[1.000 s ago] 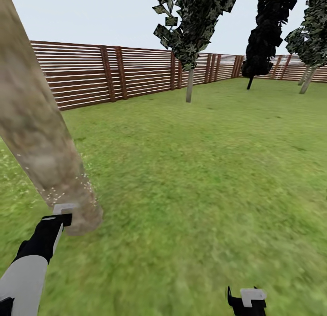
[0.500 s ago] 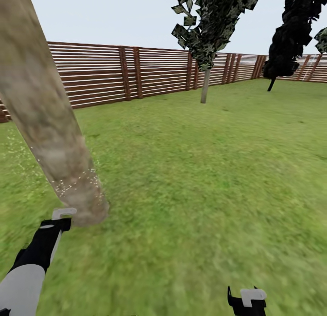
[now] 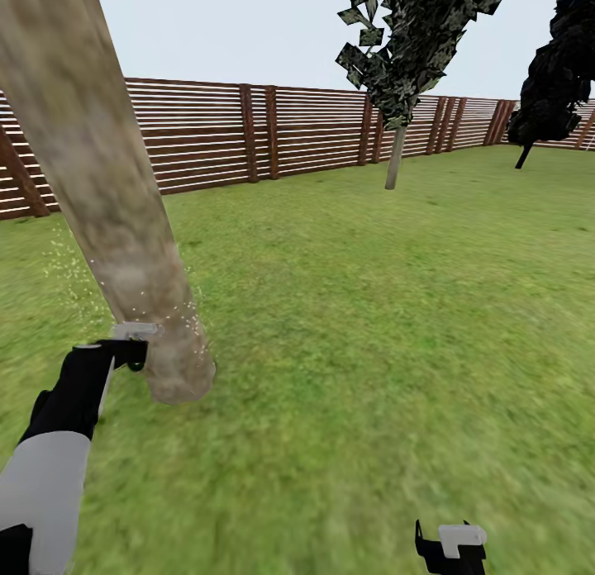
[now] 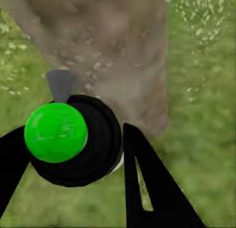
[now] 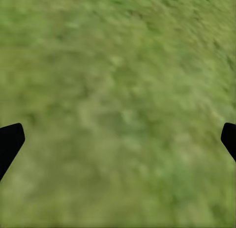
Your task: In the garden, pick up the pesticide atomizer on the floor and spray pesticide onto both trees until each tree trunk is fully covered.
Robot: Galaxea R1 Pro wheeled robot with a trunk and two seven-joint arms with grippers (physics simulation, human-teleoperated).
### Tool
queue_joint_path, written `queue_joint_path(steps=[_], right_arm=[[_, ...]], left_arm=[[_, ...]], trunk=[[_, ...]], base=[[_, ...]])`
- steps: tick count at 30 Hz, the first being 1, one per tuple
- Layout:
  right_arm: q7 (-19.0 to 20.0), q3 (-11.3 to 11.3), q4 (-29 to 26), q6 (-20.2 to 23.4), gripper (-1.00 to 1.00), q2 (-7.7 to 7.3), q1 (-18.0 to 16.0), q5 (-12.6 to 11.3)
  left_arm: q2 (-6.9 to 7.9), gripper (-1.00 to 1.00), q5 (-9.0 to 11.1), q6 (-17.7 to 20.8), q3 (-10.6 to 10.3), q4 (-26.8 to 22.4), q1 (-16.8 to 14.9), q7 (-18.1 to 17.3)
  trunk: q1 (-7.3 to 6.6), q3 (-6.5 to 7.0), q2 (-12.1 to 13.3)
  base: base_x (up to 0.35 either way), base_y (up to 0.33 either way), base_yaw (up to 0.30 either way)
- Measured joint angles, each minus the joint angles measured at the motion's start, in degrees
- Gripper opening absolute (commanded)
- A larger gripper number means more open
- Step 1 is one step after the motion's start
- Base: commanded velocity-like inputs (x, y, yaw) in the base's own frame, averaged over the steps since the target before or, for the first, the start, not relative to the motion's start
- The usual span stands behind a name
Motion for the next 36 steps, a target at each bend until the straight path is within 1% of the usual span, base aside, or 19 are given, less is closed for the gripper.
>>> queue_joint_path(steps=[2, 3, 4, 5, 6, 7, 9, 10, 11, 13, 16, 19, 25, 34, 36], right_arm=[[0.0, 0.0, 0.0, 0.0, 1.0, 0.0, 0.0, 0.0], [0.0, 0.0, 0.0, 0.0, 1.0, 0.0, 0.0, 0.0], [0.0, 0.0, 0.0, 0.0, 1.0, 0.0, 0.0, 0.0], [0.0, 0.1, 0.0, 0.0, 1.0, 0.0, 0.0, 0.0], [0.0, 0.1, 0.1, 0.0, 1.0, 0.0, 0.0, 0.0], [0.0, 0.1, 0.1, 0.0, 1.0, 0.0, 0.0, 0.0], [0.0, 0.1, 0.1, 0.0, 1.0, 0.0, 0.0, 0.1], [0.0, 0.1, 0.1, 0.0, 1.0, 0.0, 0.0, 0.1], [0.0, 0.1, 0.1, 0.0, 1.0, 0.0, 0.0, 0.1], [0.0, 0.1, 0.1, 0.0, 1.0, 0.0, 0.0, 0.1], [0.0, 0.1, 0.1, 0.0, 1.0, 0.0, 0.0, 0.1], [0.0, 0.1, 0.1, 0.0, 1.0, 0.0, 0.0, 0.1], [0.0, 0.1, 0.1, 0.0, 1.0, 0.0, 0.0, 0.1], [0.1, 0.1, 0.1, 0.0, 1.0, 0.0, 0.0, 0.1], [0.1, 0.1, 0.1, 0.0, 1.0, 0.0, 0.0, 0.1]], left_arm=[[2.36, -1.0, 0.1, 0.1, 1.6, -0.3, 0.4, -0.1], [2.74, -1.0, 0.6, -0.1, 1.6, -1.1, 0.6, 0.0], [2.37, -1.0, 0.9, 0.1, 1.5, -2.6, 0.7, 0.0], [1.09, -1.0, 1.3, 0.4, 1.2, -4.6, 0.7, 0.0], [0.67, -1.0, 0.9, 0.4, 1.2, -5.2, 0.7, -0.1], [0.15, -1.0, 1.2, 0.5, 1.1, -6.1, 0.3, -0.9], [-0.08, -1.0, 1.0, 0.9, 1.1, -7.3, 0.0, -4.3], [-0.07, -1.0, 0.9, 2.5, 1.1, -9.4, 0.3, -5.9], [-0.04, -1.0, 0.8, 3.5, 1.0, -10.9, 0.4, -6.6], [0.56, -1.0, 0.6, 4.4, 1.7, -13.1, 0.6, -7.3], [0.08, -1.0, 0.8, 4.6, 1.2, -15.1, 0.6, -7.3], [-0.05, -1.0, 0.6, 4.6, 1.3, -15.6, 0.6, -7.1], [-0.09, -1.0, 0.3, 4.5, 1.1, -15.6, 0.6, -6.8], [-0.22, -1.0, 0.2, 4.5, 1.1, -15.0, 0.6, -6.7], [-0.19, -1.0, 0.1, 4.5, 1.1, -15.1, 0.6, -6.6]], trunk=[[0.0, 0.0, 0.0], [0.0, 0.0, 0.0], [0.0, 0.0, 0.0], [0.0, 0.0, 0.0], [0.0, 0.0, 0.0], [0.0, 0.0, 0.0], [0.0, 0.0, 0.0], [0.0, 0.0, 0.0], [0.0, 0.0, 0.0], [0.0, 0.0, 0.0], [0.0, 0.0, 0.0], [0.0, 0.0, 0.0], [0.0, 0.0, 0.0], [0.0, 0.0, 0.0], [0.0, 0.0, 0.0]], base=[[0.0, 0.0, 0.0], [0.0, 0.0, 0.031], [0.0, 0.0, 0.191], [0.0, 0.0, 0.222], [0.0, 0.0, 0.26], [0.0, 0.0, 0.271], [0.0, 0.0, 0.23], [0.0, 0.0, 0.095], [0.0, 0.0, 0.031], [0.0, -0.184, 0.008], [0.0, -0.256, 0.001], [-0.056, -0.268, 0.141], [-0.046, -0.27, 0.267], [0.249, -0.162, 0.019], [0.081, -0.231, 0.0]])
